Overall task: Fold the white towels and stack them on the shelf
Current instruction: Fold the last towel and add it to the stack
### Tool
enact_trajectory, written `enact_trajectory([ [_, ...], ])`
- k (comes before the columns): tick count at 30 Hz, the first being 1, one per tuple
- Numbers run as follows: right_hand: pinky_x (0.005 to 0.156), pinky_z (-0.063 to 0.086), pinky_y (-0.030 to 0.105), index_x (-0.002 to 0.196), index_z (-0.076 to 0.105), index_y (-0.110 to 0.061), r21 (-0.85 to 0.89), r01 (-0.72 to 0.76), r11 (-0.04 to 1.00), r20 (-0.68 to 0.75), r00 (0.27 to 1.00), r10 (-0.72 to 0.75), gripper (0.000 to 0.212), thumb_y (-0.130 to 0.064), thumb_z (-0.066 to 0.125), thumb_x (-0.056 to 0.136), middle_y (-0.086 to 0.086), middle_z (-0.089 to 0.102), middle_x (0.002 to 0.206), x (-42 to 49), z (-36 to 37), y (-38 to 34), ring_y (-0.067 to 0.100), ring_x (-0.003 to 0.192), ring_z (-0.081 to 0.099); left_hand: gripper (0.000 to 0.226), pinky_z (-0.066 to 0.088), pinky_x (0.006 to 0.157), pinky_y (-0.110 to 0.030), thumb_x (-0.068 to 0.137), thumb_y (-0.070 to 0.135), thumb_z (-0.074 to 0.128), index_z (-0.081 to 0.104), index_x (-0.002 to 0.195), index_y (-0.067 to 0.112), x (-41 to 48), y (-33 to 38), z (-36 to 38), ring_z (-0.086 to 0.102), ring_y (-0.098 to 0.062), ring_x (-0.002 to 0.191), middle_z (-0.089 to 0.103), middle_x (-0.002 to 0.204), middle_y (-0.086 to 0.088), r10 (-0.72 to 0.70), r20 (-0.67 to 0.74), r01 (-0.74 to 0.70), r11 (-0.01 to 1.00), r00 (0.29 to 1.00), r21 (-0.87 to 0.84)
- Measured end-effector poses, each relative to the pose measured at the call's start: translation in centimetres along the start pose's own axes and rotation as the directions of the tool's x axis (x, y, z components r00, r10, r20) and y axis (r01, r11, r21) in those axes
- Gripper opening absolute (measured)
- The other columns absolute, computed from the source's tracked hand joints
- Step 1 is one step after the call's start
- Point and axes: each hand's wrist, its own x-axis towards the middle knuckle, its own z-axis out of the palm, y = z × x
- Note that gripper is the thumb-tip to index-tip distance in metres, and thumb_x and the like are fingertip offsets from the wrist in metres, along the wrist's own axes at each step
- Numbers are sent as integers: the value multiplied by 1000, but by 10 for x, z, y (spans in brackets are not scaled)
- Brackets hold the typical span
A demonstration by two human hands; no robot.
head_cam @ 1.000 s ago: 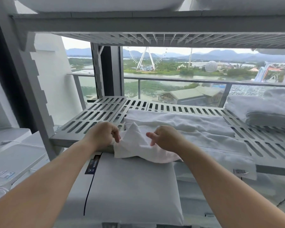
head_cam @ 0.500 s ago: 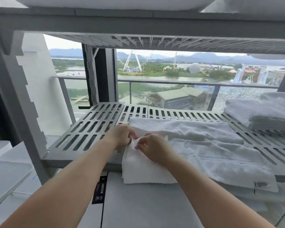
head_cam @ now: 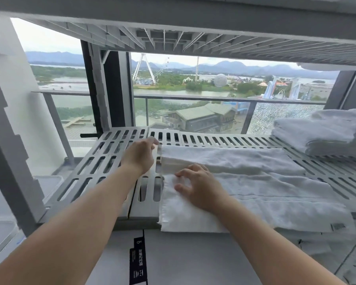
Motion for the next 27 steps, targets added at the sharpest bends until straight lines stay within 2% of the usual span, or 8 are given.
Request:
enact_trajectory([
  [3, 104, 41, 33, 119, 67, -31, 89, -26, 996, -57, 998, 31, 31, -45, 58, 93, -4, 63, 122, 2, -3, -1, 17, 122, 51, 52, 49, 101, -28, 91, -8, 43, 68, 121, 24, 12, 7, 4, 63, -14, 113, 67, 126, 3, 83, 271, -17, 971, 959, -236],
  [6, 90, 49, 32, 114, 70, -23, 137, -85, 987, -205, 972, 112, 25, -22, 62, 90, -1, 69, 105, 6, -12, 7, 19, 100, 63, 48, 50, 78, -17, 84, -3, 48, 71, 114, 26, 17, 20, 5, 63, -7, 92, 66, 123, 1, 138, 498, 86, 912, 856, -401],
  [9, 87, 50, 35, 118, 66, -21, -72, -176, 982, -314, 938, 145, 38, -10, 58, 82, 3, 65, 107, 9, -29, 34, 24, 103, 59, 36, 47, 62, -10, 82, 14, 57, 68, 115, 25, 18, 27, 10, 65, -8, 87, 67, 109, 3, 190, 664, 148, 896, 723, -418],
  [11, 96, 46, 39, 129, 57, -23, -251, -277, 928, -177, 955, 237, 48, -13, 57, 81, 7, 59, 121, 13, -42, 58, 28, 114, 53, 35, 47, 64, -12, 87, 25, 65, 65, 122, 31, 20, 28, 15, 65, -7, 91, 66, 110, 12, 201, 633, -1, 954, 747, -301],
  [14, 103, 43, 42, 130, 53, -26, -377, -401, 835, 22, 897, 441, 47, -17, 53, 83, 9, 52, 131, 20, -61, 95, 30, 121, 48, 22, 53, 80, -28, 89, 37, 67, 69, 111, 39, 29, 30, 18, 65, -12, 95, 69, 110, 11, 206, 505, -218, 975, 838, -36],
  [19, 103, 45, 42, 134, 55, -30, -448, -404, 798, 43, 881, 470, 50, -17, 45, 87, 9, 53, 138, 28, -83, 161, 29, 125, 52, 31, 56, 78, -34, 84, 60, 56, 66, 107, 43, 39, 41, 33, 62, -11, 96, 63, 107, 15, 160, 468, -288, 933, 869, 215],
  [23, 107, 43, 42, 130, 57, -37, -339, -304, 890, 113, 926, 360, 54, -11, 39, 86, 9, 52, 138, 41, -88, 204, 29, 127, 50, 8, 45, 65, -31, 92, 30, 52, 61, 92, 29, 56, 56, 49, 59, -14, 85, 61, 96, 8, 147, 348, -286, 874, 926, 393],
  [27, 115, 34, 35, 135, 58, -34, -237, -116, 965, 154, 976, 156, 56, -9, 46, 87, -3, 50, 148, 49, -87, 239, 19, 137, 44, 18, 52, 65, -35, 92, 9, 47, 58, 93, 23, 63, 59, 65, 57, -18, 75, 62, 88, 5, 98, 181, -185, 804, 979, 565],
])
